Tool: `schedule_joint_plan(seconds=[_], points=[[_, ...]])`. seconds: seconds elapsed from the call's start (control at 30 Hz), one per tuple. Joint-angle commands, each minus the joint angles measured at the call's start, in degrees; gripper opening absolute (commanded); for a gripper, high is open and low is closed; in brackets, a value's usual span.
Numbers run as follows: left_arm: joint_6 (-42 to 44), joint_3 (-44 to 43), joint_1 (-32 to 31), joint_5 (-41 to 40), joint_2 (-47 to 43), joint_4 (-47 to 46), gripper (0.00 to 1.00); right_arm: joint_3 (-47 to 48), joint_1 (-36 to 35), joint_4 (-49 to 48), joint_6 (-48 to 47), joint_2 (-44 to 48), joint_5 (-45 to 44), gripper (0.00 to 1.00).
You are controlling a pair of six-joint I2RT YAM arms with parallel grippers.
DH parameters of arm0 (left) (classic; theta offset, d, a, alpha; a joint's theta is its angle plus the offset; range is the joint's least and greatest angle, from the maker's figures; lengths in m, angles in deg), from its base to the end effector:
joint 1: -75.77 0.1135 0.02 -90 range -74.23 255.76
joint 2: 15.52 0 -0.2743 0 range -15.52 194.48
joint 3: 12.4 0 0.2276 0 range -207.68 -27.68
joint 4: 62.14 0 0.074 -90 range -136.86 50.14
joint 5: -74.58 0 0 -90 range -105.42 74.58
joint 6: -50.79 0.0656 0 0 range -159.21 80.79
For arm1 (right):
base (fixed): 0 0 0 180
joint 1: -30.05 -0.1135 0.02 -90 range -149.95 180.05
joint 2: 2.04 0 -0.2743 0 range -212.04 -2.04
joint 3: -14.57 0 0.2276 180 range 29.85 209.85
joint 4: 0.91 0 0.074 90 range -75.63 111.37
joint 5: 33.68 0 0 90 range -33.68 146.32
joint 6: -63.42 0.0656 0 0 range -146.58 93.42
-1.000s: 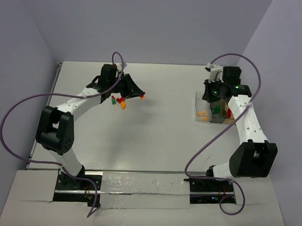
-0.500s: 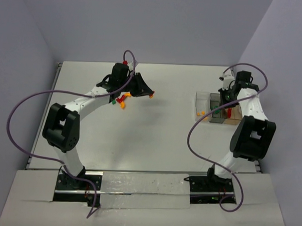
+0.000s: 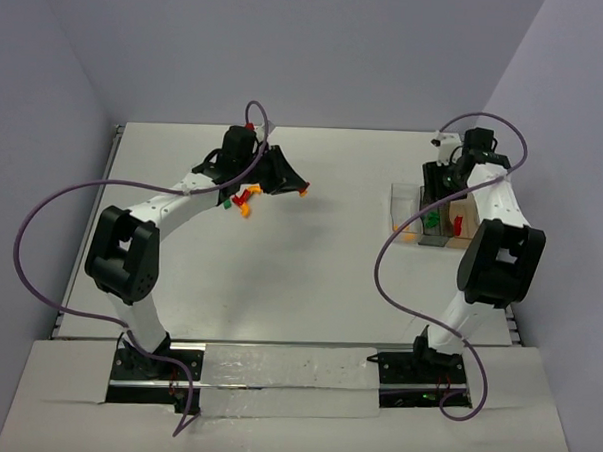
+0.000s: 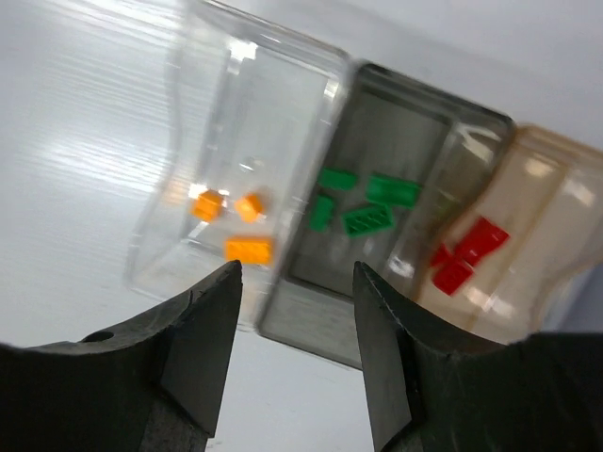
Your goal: Sort the legos into containers by color
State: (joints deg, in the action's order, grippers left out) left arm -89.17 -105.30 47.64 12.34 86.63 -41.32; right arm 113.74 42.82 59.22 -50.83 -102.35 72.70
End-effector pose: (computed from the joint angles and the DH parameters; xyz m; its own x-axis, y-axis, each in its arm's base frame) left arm 0.3530 -0.2234 0.2789 -0.8758 -0.3000 -0.3781 0.1588 0.5606 -0.8127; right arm 0.3576 -0.0621 0.2588 -0.8125 -0.2199 -0.5398 -0.2784 0.9600 0.0280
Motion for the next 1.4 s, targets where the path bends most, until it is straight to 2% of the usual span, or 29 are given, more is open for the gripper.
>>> schedule_joint_plan(seconds=[0.0, 0.1, 0.3, 0.37, 0.47, 0.63, 0.77, 1.17, 1.37], points=[[-8.3, -0.2, 2.0, 6.6, 0.6, -6.1, 0.0, 3.4, -6.2, -1.1, 5.1, 6.3, 8.1, 0.58], [-15.0, 1.5, 3.6, 11.9, 0.7, -10.3, 0.0, 1.6, -15.7, -5.4, 9.9, 10.2, 12.7, 0.57], [-25.7, 4.8, 4.5, 17.8, -1.3, -17.4, 0.0, 3.7, -30.2, -10.0, 18.9, 10.2, 16.6, 0.53], [-26.6, 5.6, 4.5, 18.3, -1.7, -19.9, 0.0, 4.8, -31.5, -10.9, 20.9, 9.3, 17.0, 0.53], [-32.9, 8.4, 4.5, 21.5, -2.2, -28.2, 0.0, 8.3, -35.0, -10.5, 23.9, 6.0, 19.0, 0.53], [-39.7, 12.9, 4.5, 23.0, -2.7, -44.1, 0.0, 8.3, -35.6, -12.2, 30.9, 3.3, 28.0, 0.57], [-42.5, 14.2, 4.5, 22.8, -2.8, -49.3, 0.0, 6.5, -35.5, -14.2, 32.7, 3.8, 29.2, 0.57], [-38.5, 11.9, 4.2, 22.6, -2.6, -40.4, 0.0, 5.9, -35.7, -14.3, 30.1, 6.4, 24.9, 0.52], [-37.5, 12.0, 4.1, 22.5, -2.6, -40.2, 0.0, 6.6, -35.7, -14.1, 30.5, 6.5, 27.6, 0.48]])
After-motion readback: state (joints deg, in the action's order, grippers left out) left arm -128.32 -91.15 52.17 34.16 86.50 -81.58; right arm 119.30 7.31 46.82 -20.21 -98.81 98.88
